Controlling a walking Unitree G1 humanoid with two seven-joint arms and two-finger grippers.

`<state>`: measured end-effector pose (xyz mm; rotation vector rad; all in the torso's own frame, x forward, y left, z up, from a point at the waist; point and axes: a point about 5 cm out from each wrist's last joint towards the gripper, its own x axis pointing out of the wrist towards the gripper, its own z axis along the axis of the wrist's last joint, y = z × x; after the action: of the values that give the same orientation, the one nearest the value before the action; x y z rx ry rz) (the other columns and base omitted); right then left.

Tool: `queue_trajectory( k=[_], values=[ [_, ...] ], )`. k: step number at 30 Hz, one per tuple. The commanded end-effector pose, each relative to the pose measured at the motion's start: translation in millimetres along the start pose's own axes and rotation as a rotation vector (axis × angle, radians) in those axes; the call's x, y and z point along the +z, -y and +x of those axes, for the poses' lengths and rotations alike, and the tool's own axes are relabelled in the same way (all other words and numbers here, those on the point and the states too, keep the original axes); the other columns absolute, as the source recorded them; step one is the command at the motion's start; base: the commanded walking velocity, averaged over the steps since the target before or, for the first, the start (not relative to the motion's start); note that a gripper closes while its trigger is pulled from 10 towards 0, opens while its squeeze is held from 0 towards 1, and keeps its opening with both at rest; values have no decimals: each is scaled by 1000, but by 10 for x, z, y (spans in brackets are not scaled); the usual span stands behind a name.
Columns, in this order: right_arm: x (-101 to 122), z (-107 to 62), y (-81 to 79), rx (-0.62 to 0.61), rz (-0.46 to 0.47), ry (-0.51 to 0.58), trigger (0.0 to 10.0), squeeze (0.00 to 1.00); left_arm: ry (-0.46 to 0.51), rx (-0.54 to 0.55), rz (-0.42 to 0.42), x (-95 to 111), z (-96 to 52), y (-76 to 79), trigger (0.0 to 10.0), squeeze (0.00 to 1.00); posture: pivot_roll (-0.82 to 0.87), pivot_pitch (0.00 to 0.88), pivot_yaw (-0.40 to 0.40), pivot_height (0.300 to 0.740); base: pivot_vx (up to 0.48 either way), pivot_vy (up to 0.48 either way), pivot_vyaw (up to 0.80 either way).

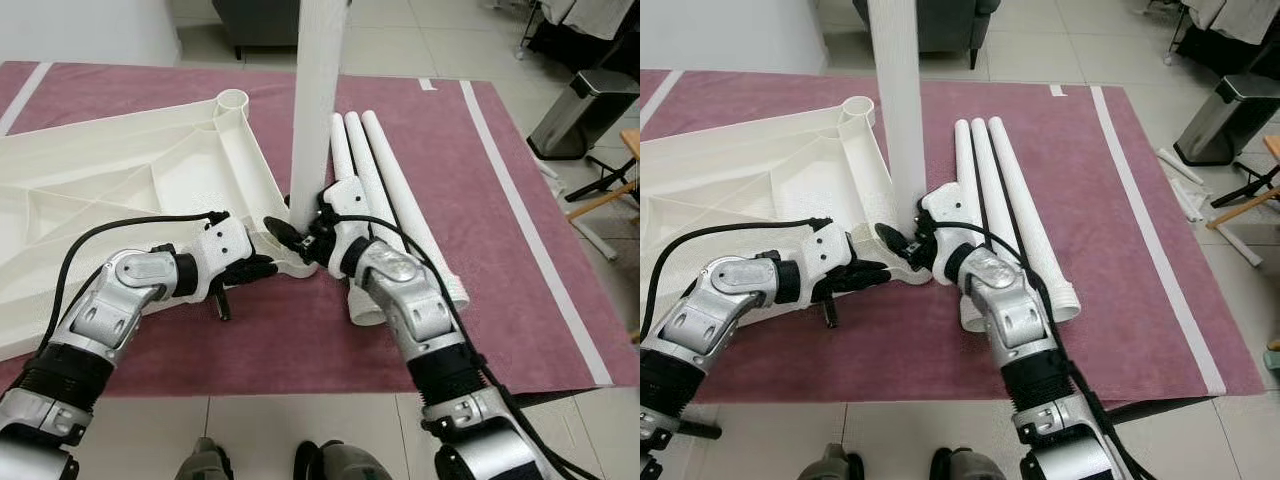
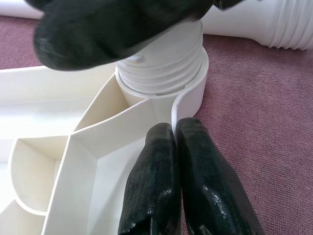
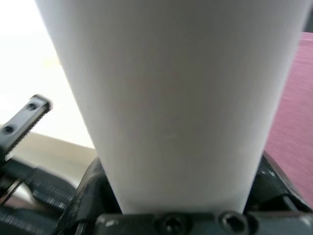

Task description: Building children table

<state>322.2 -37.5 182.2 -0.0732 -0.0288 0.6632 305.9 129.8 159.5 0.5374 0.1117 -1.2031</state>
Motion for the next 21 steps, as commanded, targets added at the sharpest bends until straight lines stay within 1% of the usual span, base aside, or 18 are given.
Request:
queue_trajectory(
  k=[1, 3, 4, 5, 7, 10, 11, 12, 14, 17, 18, 20, 21],
  values=[
    [-243, 64, -200, -26, 87, -146, 0, 0, 11, -98, -54, -75, 144, 183, 0, 0, 81, 151, -24, 740, 0, 0, 0],
    [-284, 61, -185, -202, 94, -176, 0, 0, 17, -97, -61, -74, 145, 179, 0, 0, 77, 151, -22, 740, 0, 0, 0],
    [-284, 61, -185, -202, 94, -176, 0, 0, 17, -97, -61, -74, 145, 179, 0, 0, 77, 151, -22, 740, 0, 0, 0],
    [-289, 63, -173, -251, 101, -173, 0, 0, 20, -96, -63, -73, 146, 179, 0, 0, 77, 150, -22, 740, 0, 0, 0],
    [-274, 80, -158, -259, 112, -163, 0, 0, 22, -96, -65, -73, 147, 179, 0, 0, 76, 150, -20, 740, 0, 0, 0],
    [-227, 108, -158, -233, 108, -139, 0, 0, 25, -96, -67, -72, 146, 178, 0, 0, 78, 149, -20, 740, 0, 0, 0],
    [-182, 115, -166, -204, 102, -114, 9373, 0, 25, -96, -67, -72, 146, 178, 0, 0, 81, 151, -19, 740, 0, 0, 0],
    [-102, 112, -167, -148, 89, -66, 10000, 0, 25, -95, -67, -72, 140, 176, 0, 0, 81, 154, -19, 740, 0, 0, 0],
    [-43, 98, -168, -121, 80, -41, 10000, 0, 25, -95, -68, -73, 135, 175, 0, 0, 81, 154, -19, 740, 0, 0, 0],
    [-24, 90, -160, -110, 69, -32, 10000, 0, 25, -95, -68, -74, 132, 173, 0, 0, 83, 155, -19, 740, 0, 0, 0],
    [4, 85, -166, -64, 62, -21, 10000, 1000, 25, -95, -69, -74, 128, 172, 0, 0, 84, 156, -18, 740, 0, 0, 0],
    [68, 68, -155, 52, 43, 2, 10000, 1000, 26, -96, -70, -72, 120, 171, 0, 0, 86, 158, -20, 740, 0, 0, 0],
    [93, 56, -148, 104, 26, 9, 10000, 129, 26, -97, -69, -70, 118, 170, 0, 0, 86, 161, -20, 740, 0, 0, 0]
  ],
)
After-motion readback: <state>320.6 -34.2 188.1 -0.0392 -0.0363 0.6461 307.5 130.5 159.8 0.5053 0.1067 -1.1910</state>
